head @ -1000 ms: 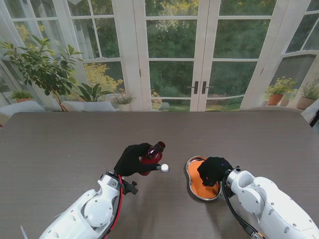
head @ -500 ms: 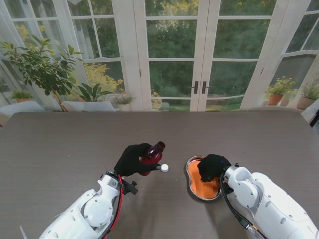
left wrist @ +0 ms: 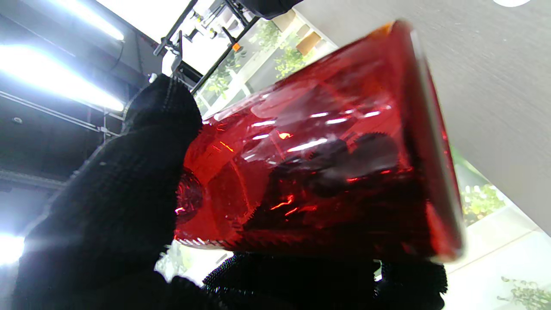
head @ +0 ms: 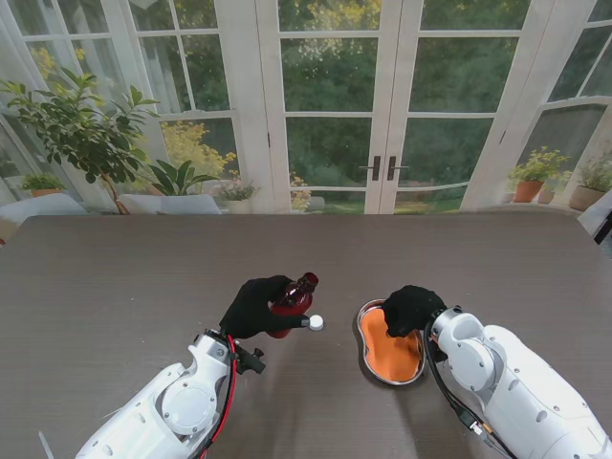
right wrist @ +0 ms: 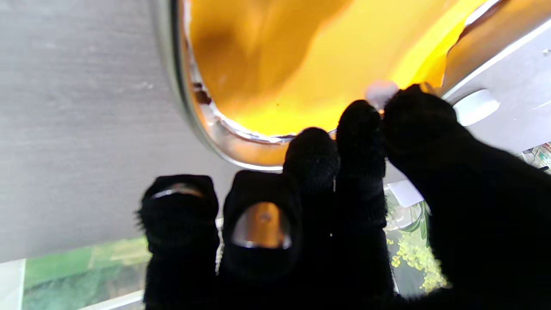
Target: Collect the cotton balls from the tray into a sample bottle
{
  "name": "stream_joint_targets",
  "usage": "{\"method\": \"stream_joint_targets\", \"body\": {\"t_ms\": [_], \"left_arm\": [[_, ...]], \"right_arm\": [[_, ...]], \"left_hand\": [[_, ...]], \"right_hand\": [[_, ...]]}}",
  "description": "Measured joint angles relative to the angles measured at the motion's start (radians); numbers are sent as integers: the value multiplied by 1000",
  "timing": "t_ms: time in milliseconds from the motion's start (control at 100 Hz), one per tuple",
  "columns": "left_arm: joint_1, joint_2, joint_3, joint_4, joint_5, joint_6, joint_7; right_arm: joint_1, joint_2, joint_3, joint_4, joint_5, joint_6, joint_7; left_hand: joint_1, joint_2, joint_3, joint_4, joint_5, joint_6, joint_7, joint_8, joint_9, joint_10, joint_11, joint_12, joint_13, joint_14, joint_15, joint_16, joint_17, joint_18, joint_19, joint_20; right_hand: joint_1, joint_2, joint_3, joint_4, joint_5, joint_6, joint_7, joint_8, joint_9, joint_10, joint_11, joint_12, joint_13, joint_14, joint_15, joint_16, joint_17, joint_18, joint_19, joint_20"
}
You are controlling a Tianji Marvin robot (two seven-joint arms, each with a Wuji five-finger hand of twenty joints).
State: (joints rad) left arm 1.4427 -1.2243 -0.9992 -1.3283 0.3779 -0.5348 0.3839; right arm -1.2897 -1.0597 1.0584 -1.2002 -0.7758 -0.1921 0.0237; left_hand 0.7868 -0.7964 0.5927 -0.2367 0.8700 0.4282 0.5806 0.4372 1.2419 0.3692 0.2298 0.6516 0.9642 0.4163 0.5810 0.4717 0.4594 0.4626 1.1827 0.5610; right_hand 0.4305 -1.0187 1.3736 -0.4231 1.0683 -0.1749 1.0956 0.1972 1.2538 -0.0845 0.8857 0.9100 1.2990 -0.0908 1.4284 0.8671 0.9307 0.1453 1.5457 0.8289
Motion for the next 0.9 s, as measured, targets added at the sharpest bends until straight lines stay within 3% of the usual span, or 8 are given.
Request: {"method": "stream_joint_targets", "body": {"t_ms": [900], "left_arm": [[-54,-9,59,74,-40,7,-16]], "right_arm": [[-43,-13,95,-166,5,37,-26]], "left_hand": [[0,0,0,0,0,0,0,0,0,0,0,0,0,0,0,0,0,0,0,0]], "right_hand": [[11,0,0,0,0,2,0,1,0,0,0,0,0,0,0,0,0,0,2,0]]}}
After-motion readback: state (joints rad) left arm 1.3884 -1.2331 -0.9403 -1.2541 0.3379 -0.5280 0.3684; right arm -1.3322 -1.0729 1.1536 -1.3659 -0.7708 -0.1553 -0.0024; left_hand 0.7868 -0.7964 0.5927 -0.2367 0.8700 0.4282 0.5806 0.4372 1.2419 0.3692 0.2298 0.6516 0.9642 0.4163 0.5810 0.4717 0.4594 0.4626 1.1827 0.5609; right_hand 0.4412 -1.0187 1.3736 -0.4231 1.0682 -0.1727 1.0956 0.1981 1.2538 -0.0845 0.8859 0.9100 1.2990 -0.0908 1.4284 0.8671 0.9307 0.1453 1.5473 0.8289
